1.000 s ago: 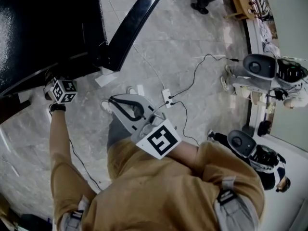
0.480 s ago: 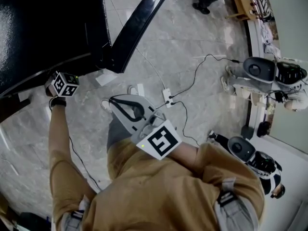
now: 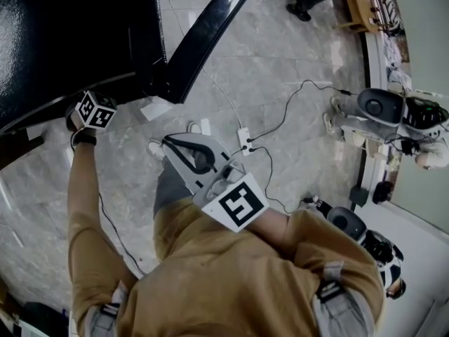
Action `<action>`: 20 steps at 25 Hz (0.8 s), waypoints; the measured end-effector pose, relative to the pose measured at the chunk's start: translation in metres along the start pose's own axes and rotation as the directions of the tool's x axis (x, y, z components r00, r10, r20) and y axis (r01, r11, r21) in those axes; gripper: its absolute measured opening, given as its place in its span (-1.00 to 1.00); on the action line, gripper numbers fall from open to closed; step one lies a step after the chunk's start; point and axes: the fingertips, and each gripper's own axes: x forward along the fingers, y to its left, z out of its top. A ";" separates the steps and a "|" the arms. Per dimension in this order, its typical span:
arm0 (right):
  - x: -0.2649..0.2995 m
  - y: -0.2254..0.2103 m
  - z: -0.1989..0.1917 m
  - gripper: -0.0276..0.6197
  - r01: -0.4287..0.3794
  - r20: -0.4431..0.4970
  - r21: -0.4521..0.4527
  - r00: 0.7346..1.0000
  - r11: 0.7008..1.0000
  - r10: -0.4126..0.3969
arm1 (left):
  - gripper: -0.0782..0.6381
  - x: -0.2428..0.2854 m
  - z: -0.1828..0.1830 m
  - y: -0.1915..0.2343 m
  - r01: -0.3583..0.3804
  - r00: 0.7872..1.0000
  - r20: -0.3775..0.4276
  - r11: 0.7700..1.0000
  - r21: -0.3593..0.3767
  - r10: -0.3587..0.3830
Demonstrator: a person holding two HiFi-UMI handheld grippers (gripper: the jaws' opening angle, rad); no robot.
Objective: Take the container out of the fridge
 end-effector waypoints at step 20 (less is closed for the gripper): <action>-0.020 -0.007 0.016 -0.91 0.018 0.037 -0.012 0.999 1.000 -0.017 | -0.73 -0.017 0.018 -0.015 0.013 0.996 0.088 1.000 0.010 -0.014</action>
